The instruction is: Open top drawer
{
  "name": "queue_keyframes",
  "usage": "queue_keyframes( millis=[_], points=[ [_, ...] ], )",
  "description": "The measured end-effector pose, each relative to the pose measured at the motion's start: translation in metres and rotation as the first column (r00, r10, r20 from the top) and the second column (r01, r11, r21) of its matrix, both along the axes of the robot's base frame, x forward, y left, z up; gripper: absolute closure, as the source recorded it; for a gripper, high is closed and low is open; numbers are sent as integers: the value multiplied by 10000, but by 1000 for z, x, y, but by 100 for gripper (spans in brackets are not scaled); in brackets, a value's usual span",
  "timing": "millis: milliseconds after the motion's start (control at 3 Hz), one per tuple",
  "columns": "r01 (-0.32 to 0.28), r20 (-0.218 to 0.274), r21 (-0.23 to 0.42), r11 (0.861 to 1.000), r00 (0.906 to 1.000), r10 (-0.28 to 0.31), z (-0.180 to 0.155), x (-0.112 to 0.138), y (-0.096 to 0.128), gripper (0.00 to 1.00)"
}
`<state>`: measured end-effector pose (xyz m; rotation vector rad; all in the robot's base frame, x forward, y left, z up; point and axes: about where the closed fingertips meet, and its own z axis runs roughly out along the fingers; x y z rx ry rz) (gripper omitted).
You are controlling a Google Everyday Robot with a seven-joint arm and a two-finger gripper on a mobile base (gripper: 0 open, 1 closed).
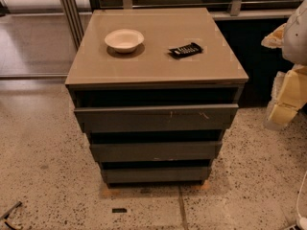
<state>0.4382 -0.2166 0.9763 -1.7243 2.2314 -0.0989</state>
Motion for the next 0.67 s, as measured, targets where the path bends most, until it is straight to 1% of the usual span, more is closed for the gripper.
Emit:
queue_keyframes(
  millis=[333,667],
  points=[
    [0,1,0,10000,10000,0,0,0,0,0],
    [-144,468,292,9995,9988,130,-10,7,3,0]
  ],
)
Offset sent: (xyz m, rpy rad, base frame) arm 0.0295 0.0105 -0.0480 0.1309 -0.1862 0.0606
